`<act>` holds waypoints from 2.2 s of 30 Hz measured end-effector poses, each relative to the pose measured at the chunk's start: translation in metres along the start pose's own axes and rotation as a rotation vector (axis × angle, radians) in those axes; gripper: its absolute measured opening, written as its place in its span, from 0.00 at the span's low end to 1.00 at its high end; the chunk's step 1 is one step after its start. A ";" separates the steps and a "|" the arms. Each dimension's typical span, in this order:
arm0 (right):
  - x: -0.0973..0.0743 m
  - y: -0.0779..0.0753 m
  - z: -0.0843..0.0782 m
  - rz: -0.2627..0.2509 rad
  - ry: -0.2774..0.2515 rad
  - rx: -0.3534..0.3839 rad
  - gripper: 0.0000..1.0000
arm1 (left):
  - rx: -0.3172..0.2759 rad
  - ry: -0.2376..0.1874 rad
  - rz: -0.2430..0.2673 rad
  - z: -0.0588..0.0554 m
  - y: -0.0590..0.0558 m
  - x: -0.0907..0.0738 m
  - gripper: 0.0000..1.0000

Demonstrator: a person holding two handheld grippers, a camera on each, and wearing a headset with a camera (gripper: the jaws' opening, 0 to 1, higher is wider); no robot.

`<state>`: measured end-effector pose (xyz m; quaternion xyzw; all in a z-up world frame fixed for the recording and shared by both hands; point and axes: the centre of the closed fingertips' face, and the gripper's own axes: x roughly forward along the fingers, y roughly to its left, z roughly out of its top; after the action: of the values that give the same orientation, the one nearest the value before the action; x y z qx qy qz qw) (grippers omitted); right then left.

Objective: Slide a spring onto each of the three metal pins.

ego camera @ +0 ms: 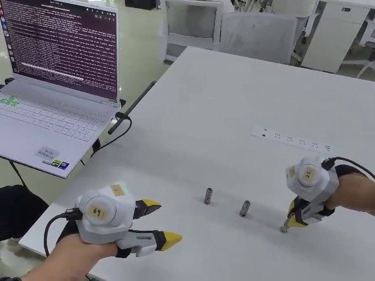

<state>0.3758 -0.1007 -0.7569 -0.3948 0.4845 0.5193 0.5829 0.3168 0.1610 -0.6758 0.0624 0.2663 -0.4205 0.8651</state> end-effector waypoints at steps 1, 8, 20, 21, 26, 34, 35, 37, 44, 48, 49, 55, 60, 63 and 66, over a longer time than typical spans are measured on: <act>0.001 0.000 0.000 0.001 0.002 0.000 0.09 | -0.001 0.000 0.000 0.000 0.000 0.000 0.45; 0.009 -0.001 -0.003 0.001 0.006 0.012 0.09 | -0.003 0.001 0.001 -0.001 0.001 -0.001 0.44; 0.015 -0.001 -0.005 0.004 0.014 0.017 0.09 | -0.008 0.001 0.001 0.000 0.001 0.000 0.45; 0.015 -0.001 -0.005 0.005 0.014 0.017 0.09 | -0.007 0.001 0.001 0.000 0.001 0.000 0.45; 0.012 -0.001 -0.004 -0.001 0.012 0.017 0.10 | -0.009 0.001 0.002 0.001 0.002 0.000 0.45; 0.004 -0.001 -0.004 -0.012 -0.005 0.035 0.14 | -0.014 -0.008 0.002 0.004 0.003 0.000 0.47; 0.003 -0.001 -0.004 -0.016 -0.008 0.037 0.15 | -0.012 -0.008 0.003 0.004 0.003 0.000 0.47; 0.000 -0.001 -0.004 -0.022 -0.014 0.039 0.16 | -0.011 -0.010 0.000 0.005 0.003 0.000 0.48; -0.012 -0.001 -0.002 -0.050 -0.053 0.070 0.21 | -0.013 -0.012 -0.005 0.006 0.003 0.001 0.49; -0.018 0.001 -0.003 -0.066 -0.073 0.085 0.23 | -0.013 -0.011 -0.009 0.007 0.002 0.001 0.50; -0.020 0.001 -0.003 -0.069 -0.080 0.095 0.23 | -0.013 -0.010 -0.010 0.007 0.001 0.001 0.50; -0.025 0.005 -0.008 -0.087 -0.117 0.142 0.26 | -0.012 -0.008 -0.015 0.008 0.000 0.002 0.52; -0.031 0.011 -0.011 -0.104 -0.178 0.219 0.28 | -0.008 -0.007 -0.014 0.009 0.000 0.002 0.52; -0.031 0.014 -0.015 -0.112 -0.203 0.251 0.30 | -0.011 -0.008 -0.015 0.009 0.001 0.003 0.52; -0.033 0.017 -0.016 -0.124 -0.232 0.289 0.30 | -0.007 -0.006 -0.017 0.010 -0.001 0.003 0.52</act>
<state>0.3564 -0.1213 -0.7276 -0.2733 0.4583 0.4495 0.7164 0.3218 0.1550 -0.6690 0.0556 0.2656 -0.4269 0.8626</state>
